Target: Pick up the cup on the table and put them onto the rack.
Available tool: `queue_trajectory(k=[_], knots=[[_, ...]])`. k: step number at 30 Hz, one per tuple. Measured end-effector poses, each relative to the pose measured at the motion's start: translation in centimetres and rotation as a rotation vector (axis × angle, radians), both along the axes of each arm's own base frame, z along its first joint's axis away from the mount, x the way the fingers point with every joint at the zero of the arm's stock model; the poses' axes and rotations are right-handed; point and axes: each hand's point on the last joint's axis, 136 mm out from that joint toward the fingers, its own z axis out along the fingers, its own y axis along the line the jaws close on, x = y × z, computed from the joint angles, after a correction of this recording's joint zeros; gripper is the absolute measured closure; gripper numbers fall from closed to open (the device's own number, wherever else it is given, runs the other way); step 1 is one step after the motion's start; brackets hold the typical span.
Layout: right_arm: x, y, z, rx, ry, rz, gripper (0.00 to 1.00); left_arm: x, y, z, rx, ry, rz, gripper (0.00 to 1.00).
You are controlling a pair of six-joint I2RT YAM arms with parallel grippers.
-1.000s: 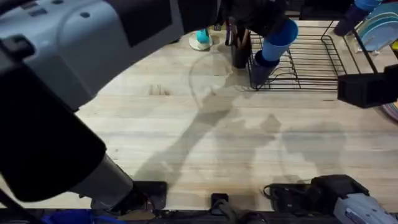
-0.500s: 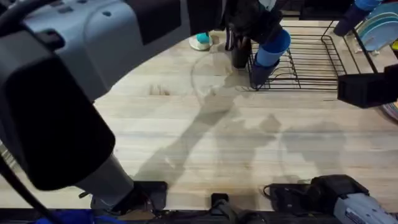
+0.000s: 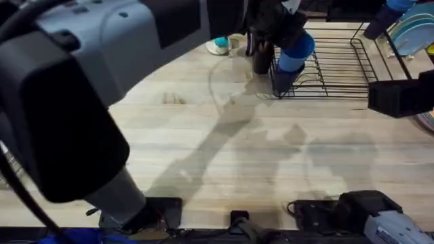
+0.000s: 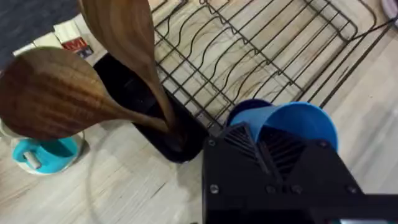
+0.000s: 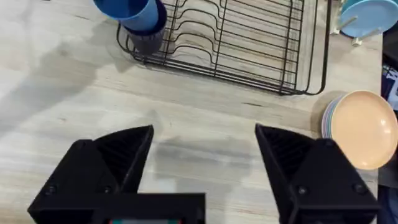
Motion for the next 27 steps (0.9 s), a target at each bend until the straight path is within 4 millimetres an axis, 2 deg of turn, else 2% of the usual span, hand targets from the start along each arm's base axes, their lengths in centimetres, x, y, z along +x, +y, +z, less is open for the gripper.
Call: queue_trajectory(k=[10,17,22,27], knots=[[0.0,0.0,0.0,0.0,0.0,0.0,0.009,0.2,-0.1,-1.2,0.015,0.019,0.0,0.961],[0.0,0.0,0.0,0.0,0.0,0.0,0.01,0.5,-0.4,-3.4,0.041,0.053,0.0,0.961],[0.0,0.0,0.0,0.0,0.0,0.0,0.009,0.5,-0.4,-3.7,0.044,0.057,0.0,0.958],[0.0,0.0,0.0,0.0,0.0,0.0,0.01,0.6,-0.5,-3.6,0.041,0.053,0.0,0.868]])
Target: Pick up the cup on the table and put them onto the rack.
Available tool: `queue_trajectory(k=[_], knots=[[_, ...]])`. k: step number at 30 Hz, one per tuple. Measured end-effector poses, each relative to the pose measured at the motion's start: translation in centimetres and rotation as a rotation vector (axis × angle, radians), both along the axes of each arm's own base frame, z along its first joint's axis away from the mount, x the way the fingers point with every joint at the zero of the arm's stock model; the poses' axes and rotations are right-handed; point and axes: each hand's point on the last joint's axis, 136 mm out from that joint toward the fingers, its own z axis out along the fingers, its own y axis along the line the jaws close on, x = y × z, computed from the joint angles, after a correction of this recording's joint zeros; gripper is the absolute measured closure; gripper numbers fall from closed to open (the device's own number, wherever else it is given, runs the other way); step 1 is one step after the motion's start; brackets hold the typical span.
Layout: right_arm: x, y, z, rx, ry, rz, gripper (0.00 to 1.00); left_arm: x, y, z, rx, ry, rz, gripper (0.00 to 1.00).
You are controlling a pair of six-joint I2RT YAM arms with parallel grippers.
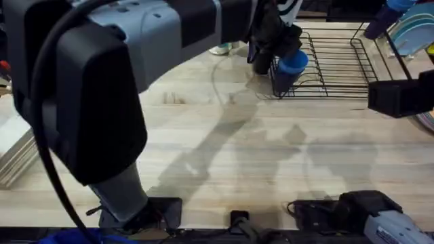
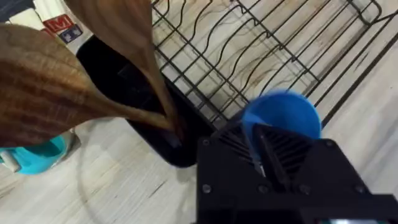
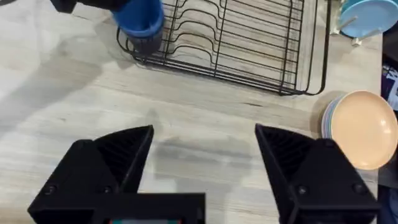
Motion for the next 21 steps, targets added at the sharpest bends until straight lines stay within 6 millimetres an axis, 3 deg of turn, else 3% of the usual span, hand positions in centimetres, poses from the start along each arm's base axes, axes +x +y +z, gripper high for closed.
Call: queue_trajectory(k=[12,21], knots=[[0.0,0.0,0.0,0.0,0.0,0.0,0.009,0.03,-0.02,0.04,-0.003,0.0,0.002,0.752],[0.0,0.0,0.0,0.0,0.0,0.0,0.009,0.01,0.0,0.01,-0.002,0.001,0.002,0.748]])
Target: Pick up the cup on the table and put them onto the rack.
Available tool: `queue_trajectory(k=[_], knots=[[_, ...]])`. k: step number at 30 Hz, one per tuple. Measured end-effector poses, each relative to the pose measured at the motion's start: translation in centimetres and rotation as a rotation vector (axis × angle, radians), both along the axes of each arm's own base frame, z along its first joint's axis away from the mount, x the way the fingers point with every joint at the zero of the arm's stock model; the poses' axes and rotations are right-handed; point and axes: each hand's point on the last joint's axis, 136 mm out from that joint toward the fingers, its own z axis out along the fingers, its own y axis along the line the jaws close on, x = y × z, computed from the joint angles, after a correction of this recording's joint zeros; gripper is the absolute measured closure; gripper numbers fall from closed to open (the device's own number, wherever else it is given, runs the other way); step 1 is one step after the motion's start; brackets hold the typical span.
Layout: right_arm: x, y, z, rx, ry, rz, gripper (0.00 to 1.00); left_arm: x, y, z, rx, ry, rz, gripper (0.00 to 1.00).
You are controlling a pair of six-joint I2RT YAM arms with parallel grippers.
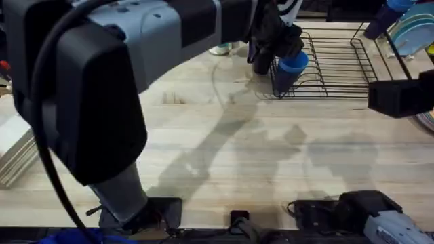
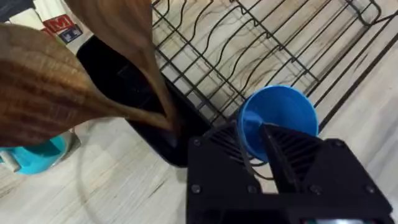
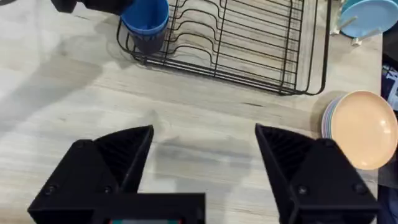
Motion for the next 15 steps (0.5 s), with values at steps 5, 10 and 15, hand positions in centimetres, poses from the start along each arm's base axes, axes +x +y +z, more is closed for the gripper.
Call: queue_trajectory(k=[5,10,15], knots=[[0.0,0.0,0.0,0.0,0.0,0.0,0.009,-0.5,0.4,0.3,0.01,0.013,0.0,0.748],[0.0,0.0,0.0,0.0,0.0,0.0,0.01,-1.1,0.9,2.1,-0.001,-0.002,0.0,0.644],[0.0,0.0,0.0,0.0,-0.001,0.0,0.009,-1.7,1.4,3.2,-0.002,-0.007,0.002,0.606]])
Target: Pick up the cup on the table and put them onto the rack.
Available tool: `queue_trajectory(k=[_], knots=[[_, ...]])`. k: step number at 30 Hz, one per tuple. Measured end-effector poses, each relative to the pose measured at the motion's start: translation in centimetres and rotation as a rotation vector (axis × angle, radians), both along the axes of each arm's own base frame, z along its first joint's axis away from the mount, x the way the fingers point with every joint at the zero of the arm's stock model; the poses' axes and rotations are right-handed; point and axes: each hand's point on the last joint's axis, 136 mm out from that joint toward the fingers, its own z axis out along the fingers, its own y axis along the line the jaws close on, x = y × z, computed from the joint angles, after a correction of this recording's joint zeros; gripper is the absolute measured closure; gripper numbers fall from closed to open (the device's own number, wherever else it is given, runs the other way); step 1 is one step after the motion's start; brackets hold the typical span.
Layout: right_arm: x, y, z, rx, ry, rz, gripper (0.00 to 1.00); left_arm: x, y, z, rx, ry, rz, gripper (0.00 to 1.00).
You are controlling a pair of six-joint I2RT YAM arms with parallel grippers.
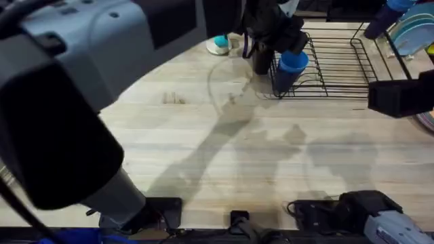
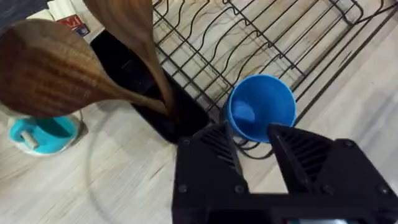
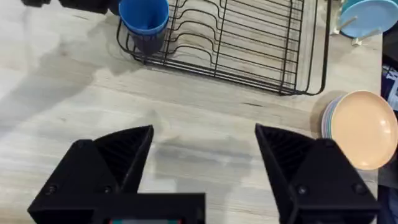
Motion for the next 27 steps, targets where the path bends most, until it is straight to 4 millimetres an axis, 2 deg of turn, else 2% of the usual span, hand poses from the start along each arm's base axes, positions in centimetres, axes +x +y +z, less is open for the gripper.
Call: queue_trajectory(k=[6,14,21,23,25,26,27], knots=[[0.0,0.0,0.0,0.0,0.0,0.0,0.009,-0.8,0.6,0.6,0.016,0.005,-0.008,0.579],[0.0,0.0,0.0,0.0,0.001,0.0,0.009,-1.2,1.4,1.3,0.034,-0.009,-0.004,0.445],[0.0,0.0,0.0,0.0,0.001,0.0,0.009,-1.4,2.1,1.1,0.07,-0.008,0.001,0.393],[0.0,0.0,0.0,0.0,0.001,0.0,0.009,-1.4,2.5,0.8,0.09,-0.004,0.007,0.328],[0.0,0.0,0.0,-0.001,0.0,0.001,0.01,-1.3,3.1,0.5,0.108,0.003,0.014,0.101],[0.0,0.0,0.0,-0.003,0.001,0.003,0.009,-1.3,3.4,0.3,0.117,0.009,0.022,0.032],[0.0,0.0,0.0,-0.006,0.001,0.006,0.01,-1.2,3.9,0.2,0.125,0.016,0.03,0.014]])
